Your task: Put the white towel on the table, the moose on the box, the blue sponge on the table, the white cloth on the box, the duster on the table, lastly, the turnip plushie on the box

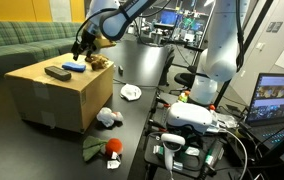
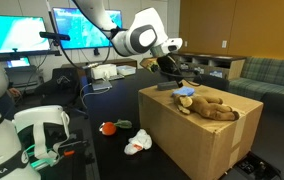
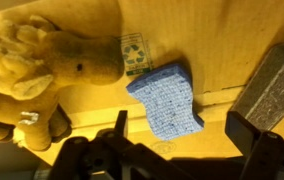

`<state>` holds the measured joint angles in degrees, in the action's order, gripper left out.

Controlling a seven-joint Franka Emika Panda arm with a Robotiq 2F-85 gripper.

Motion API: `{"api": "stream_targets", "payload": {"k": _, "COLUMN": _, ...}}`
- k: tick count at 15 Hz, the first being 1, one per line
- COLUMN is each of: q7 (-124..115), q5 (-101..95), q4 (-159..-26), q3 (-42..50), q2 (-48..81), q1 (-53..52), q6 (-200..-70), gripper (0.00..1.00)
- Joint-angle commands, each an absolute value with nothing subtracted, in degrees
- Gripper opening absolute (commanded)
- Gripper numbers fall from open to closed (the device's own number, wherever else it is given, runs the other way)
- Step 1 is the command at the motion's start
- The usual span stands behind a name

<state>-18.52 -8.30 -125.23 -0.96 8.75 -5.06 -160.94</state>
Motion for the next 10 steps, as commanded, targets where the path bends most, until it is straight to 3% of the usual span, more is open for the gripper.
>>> {"api": "stream_targets", "payload": {"k": 1, "q7": -7.02, "q5": -0.52, "q4": -126.2, "q3": -3.54, "q2": 10.54, "q1": -3.26, "q6": -164.36, "gripper": 1.0}}
{"api": "stream_targets", "payload": {"k": 10, "q7": 5.13, "q5": 4.94, "q4": -123.31, "q3": -5.12, "q2": 15.99, "q1": -0.54, "q6": -165.59, "gripper": 1.0}}
